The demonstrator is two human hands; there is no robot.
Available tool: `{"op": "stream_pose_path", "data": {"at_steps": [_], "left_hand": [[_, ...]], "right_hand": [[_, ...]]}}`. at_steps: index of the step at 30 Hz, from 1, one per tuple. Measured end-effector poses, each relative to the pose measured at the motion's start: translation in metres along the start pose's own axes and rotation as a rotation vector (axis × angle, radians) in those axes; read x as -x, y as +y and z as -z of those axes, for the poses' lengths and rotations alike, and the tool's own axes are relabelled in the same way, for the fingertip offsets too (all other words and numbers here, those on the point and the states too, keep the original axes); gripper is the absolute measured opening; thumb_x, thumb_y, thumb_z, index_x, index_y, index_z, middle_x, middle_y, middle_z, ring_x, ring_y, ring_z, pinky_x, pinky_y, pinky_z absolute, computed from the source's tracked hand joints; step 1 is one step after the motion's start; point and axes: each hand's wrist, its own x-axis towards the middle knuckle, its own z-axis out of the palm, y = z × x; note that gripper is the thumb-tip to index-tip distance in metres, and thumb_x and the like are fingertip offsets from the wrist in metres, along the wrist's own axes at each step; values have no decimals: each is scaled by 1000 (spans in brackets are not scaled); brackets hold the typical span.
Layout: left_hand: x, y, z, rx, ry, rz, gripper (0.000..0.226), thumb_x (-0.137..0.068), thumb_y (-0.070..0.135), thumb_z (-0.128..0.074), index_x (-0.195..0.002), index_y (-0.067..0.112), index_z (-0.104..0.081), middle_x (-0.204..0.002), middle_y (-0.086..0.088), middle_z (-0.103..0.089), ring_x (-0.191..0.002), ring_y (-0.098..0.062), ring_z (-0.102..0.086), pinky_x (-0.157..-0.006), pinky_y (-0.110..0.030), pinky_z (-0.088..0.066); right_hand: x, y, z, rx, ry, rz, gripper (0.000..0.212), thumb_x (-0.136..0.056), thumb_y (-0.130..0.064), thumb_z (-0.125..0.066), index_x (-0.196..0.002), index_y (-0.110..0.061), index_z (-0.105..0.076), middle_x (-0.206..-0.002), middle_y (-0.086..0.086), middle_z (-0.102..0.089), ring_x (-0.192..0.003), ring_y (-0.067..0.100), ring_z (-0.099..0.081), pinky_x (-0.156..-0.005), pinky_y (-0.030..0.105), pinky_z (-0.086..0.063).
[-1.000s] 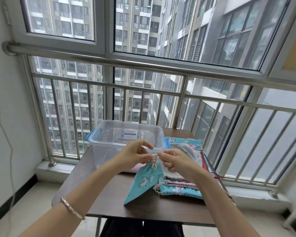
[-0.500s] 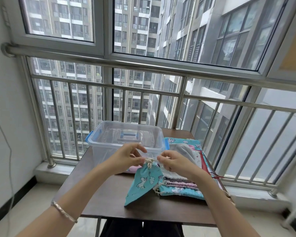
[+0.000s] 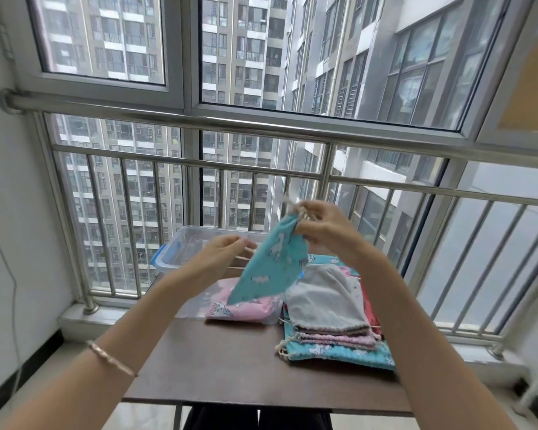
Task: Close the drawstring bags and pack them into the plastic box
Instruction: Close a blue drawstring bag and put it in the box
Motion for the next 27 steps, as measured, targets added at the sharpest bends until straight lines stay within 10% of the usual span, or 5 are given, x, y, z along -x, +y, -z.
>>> {"op": "stream_pose_path", "data": {"at_steps": [9,17,23,27], "left_hand": [[-46,33,42,340,-116,277,38,-93,-6,-45,-123,14,-58,-111,-16,-57,-86,-21,-67,-64,-31,-61],[-98,-9,63,-466,6,316,28,-85,-5,-61,-109,9,-67,-108,-10,-64,-72,-16,-62,-63,-25,-58],[-122,-42,48,-1150,-195,426,35,-90,9,-57,-122,20,-65,-122,2,-62,-95,-17,-60,-95,-31,-51],[-127,-51,48,-1058,-348,698,34,-95,12,-53,-129,9,-57,-125,-16,-62,-109,-29,-64,-91,-39,-54]], "right_hand": [[-48,-8,24,53,-5,11,20,-83,14,-55,-92,-4,-55,-92,10,-58,-82,12,-59,-65,17,-53],[-95,63,-9,741,-346,-284,13,-85,6,-55,-95,-1,-61,-93,5,-60,-75,11,-52,-72,24,-51],[-120,86,-53,1120,-590,-331,15,-81,-2,-66,-76,-14,-60,-75,-4,-54,-75,17,-51,-59,27,-41],[-126,101,-70,1221,-760,-513,27,-91,-19,-52,-107,-3,-67,-113,10,-67,-92,23,-64,-79,33,-51]]}}
